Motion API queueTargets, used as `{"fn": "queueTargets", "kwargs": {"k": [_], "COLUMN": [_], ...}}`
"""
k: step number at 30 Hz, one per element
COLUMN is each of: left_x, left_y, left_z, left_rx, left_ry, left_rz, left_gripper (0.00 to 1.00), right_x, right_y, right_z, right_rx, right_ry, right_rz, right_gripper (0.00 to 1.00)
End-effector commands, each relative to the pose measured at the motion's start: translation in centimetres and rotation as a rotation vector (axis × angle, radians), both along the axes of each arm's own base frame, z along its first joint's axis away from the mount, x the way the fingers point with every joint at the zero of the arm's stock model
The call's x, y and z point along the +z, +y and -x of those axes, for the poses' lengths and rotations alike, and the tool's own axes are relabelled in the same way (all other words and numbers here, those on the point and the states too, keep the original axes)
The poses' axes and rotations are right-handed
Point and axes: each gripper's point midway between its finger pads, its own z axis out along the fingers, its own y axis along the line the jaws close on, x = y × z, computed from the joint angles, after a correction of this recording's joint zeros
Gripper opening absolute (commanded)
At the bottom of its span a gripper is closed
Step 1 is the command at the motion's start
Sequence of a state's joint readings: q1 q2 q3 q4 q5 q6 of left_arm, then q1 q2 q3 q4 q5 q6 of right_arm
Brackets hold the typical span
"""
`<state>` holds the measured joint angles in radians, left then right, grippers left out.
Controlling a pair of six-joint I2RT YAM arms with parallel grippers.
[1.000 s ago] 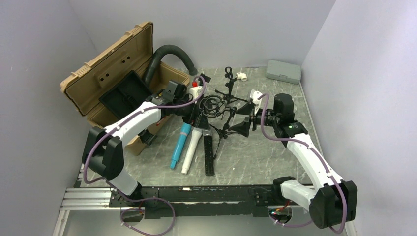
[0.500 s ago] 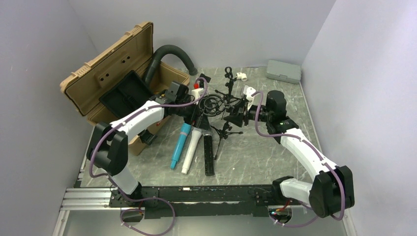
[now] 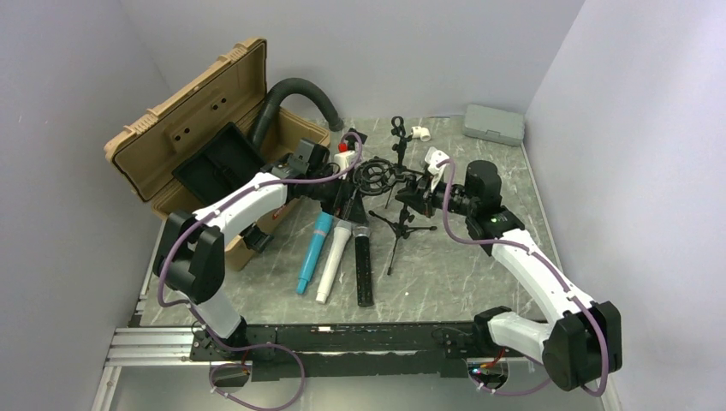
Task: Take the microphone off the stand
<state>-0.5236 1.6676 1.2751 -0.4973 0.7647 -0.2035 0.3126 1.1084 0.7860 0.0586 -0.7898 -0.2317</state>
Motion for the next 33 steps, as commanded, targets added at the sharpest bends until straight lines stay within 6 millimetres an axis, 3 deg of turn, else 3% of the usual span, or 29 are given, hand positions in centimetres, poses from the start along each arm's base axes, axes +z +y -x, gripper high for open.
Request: {"fn": "queueTargets", "kwargs": {"k": [1, 11, 17, 25, 29, 33], "left_x": [2.0, 3.3, 5.4, 11.9, 15.0, 17.0], "left_y": [-0.1, 4.1, 5.4, 4.7, 2.6, 0.3], "left_z": [-1.3, -5.5, -5.8, -4.2, -2.6, -0.9], "left_rx": [-0.009, 0.102, 0.088, -0.015, -0.122, -0.214], "left_ry": [-0.063, -0.163, -0.312, -0.756, -0.935, -1.010], "left_rz": [0.030, -0.023, 0.023, 0.176, 0.215, 0.270], "left_gripper": [0.91, 0.99, 0.99, 0.99, 1.00, 0.99], "right_x": [4.7, 6.9, 9.0, 14.5, 16.9, 18.6], "right_y": [-1.8, -2.6, -2.0, -1.3, -0.1, 0.7], "right_z": [-2.1, -1.2, -0.3, -0.2, 0.6, 1.7], "right_rx": [-0.146, -0.160, -0.113, -0.079, 0.009, 0.095], "right_ry": [-0.142, -0.117, -0.093, -0.047, 0.006, 0.025], "right_rz": [-0.018, -0.036, -0.067, -0.178, -0.240, -0.285], "right_gripper": [0.00, 0.00, 0.00, 0.00, 0.00, 0.00]}}
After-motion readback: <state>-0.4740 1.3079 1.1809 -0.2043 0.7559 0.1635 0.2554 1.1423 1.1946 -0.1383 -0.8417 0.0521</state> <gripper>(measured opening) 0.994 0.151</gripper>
